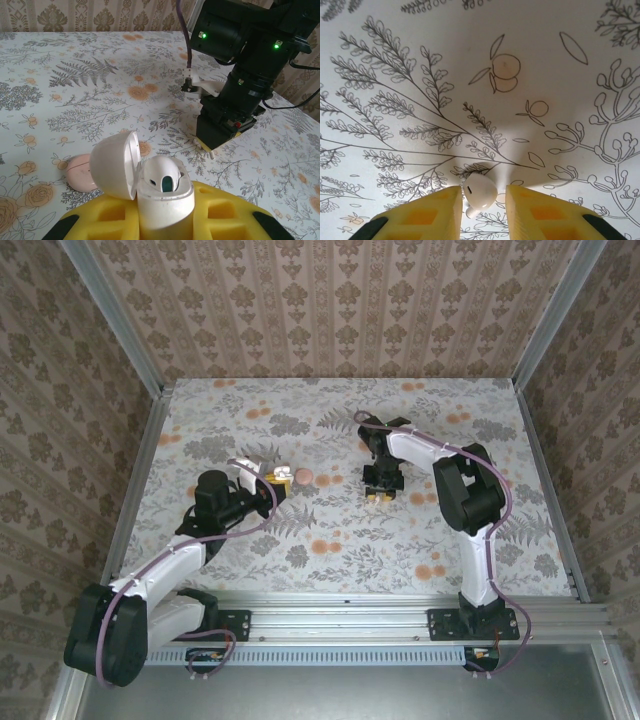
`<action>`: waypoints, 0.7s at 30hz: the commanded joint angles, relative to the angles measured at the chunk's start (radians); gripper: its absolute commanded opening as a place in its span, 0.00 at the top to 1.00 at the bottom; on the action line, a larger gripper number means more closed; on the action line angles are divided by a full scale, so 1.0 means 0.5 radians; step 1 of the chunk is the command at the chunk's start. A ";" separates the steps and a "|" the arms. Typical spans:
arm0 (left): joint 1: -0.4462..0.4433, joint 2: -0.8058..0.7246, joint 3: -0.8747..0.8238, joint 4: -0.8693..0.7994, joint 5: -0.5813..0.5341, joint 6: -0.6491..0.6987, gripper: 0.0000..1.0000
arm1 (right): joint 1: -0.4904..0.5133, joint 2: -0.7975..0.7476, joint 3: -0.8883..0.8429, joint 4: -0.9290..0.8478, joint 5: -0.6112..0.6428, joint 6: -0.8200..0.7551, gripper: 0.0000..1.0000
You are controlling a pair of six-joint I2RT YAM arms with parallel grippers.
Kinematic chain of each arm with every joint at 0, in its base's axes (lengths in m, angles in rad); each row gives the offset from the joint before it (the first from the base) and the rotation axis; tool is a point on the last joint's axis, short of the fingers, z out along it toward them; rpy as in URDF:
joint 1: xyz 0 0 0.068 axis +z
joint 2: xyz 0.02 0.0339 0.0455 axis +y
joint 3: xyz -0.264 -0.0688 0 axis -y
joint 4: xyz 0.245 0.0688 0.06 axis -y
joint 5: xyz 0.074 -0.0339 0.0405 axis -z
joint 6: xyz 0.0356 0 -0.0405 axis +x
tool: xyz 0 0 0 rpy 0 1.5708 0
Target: Insert wireless bluetooth earbuds into charging case
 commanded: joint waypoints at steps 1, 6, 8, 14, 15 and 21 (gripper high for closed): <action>0.011 0.012 0.051 -0.011 0.027 0.010 0.91 | 0.010 0.060 0.059 -0.028 -0.034 -0.043 0.72; 0.012 0.027 0.054 -0.014 0.030 0.011 0.91 | 0.011 0.083 0.061 -0.023 -0.037 -0.054 0.75; 0.012 0.033 0.054 -0.010 0.031 0.010 0.91 | 0.009 0.084 0.061 -0.026 -0.025 -0.059 0.77; 0.010 0.056 0.057 -0.011 0.039 0.008 0.91 | 0.009 0.021 0.033 0.001 0.042 -0.063 0.81; 0.010 0.059 0.059 -0.011 0.041 0.008 0.91 | 0.009 0.001 0.019 0.019 0.051 -0.063 0.81; 0.001 0.084 0.054 -0.019 0.028 -0.004 0.90 | 0.012 -0.201 -0.202 0.274 0.036 -0.025 0.81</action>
